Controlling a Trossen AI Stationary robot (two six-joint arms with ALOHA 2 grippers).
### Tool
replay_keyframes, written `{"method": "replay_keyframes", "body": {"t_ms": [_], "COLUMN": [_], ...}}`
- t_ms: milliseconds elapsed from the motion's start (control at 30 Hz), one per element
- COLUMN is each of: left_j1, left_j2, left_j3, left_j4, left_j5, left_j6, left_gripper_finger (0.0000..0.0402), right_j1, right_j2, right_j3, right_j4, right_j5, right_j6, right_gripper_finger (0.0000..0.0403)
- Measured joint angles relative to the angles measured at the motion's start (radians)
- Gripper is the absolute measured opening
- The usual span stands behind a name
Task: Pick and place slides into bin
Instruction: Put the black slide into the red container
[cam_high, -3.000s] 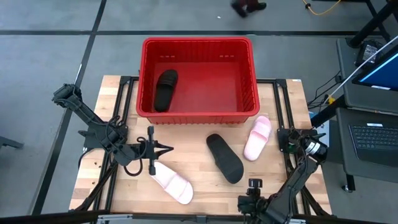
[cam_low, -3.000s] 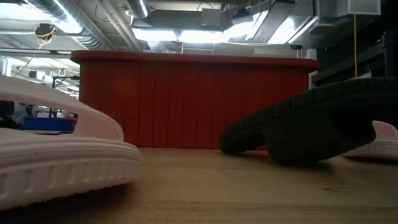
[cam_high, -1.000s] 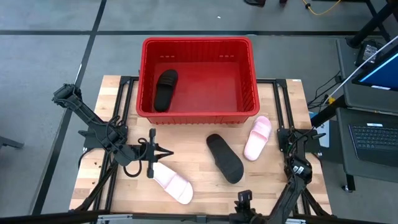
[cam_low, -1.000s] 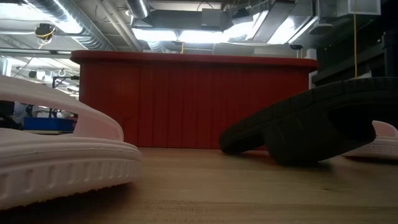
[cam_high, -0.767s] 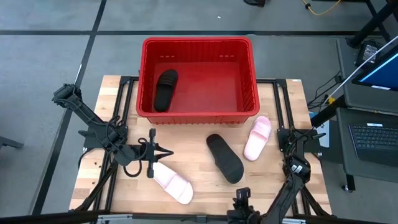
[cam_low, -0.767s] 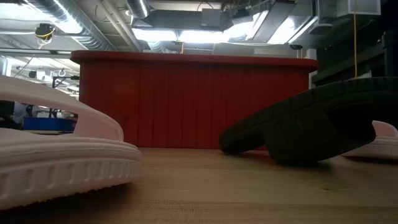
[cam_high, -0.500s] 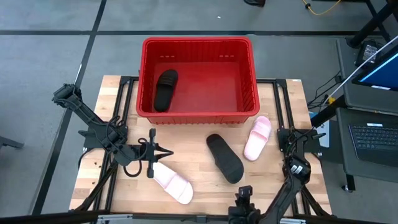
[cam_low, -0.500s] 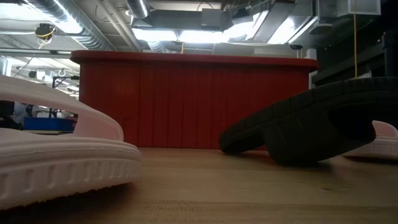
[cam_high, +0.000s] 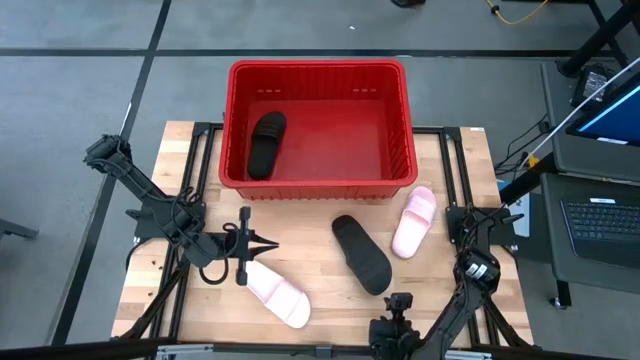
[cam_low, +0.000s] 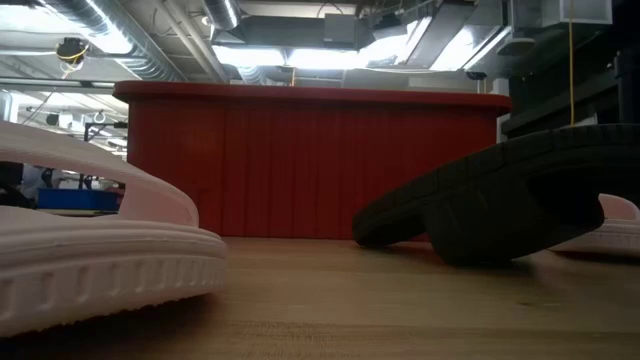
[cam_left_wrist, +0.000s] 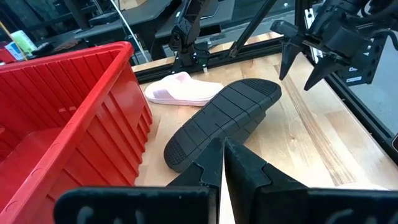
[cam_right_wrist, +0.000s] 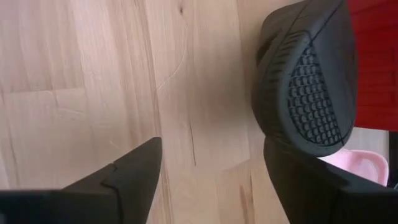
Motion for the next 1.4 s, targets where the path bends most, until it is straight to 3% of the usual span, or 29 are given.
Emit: {"method": "replay_keyframes", "body": {"t_ms": [867, 1400], "left_j1": [0.000, 0.000], "left_j2": [0.000, 0.000], "left_j3": [0.000, 0.000], "left_j4": [-0.001, -0.002], "left_j5": [-0.006, -0.005], "left_j6": [0.000, -0.002], "left_gripper_finger": [0.0015, 0.0016], "right_j1": [-0.055, -0.051], "right_j2": [-0.014, -0.027], "right_j3": [0.000, 0.013], "right_j4": [0.000, 0.007], "right_j5": [-0.003, -0.209], "right_j6": [-0.136, -0.132], "right_gripper_finger": [0.0228, 0.0224]}}
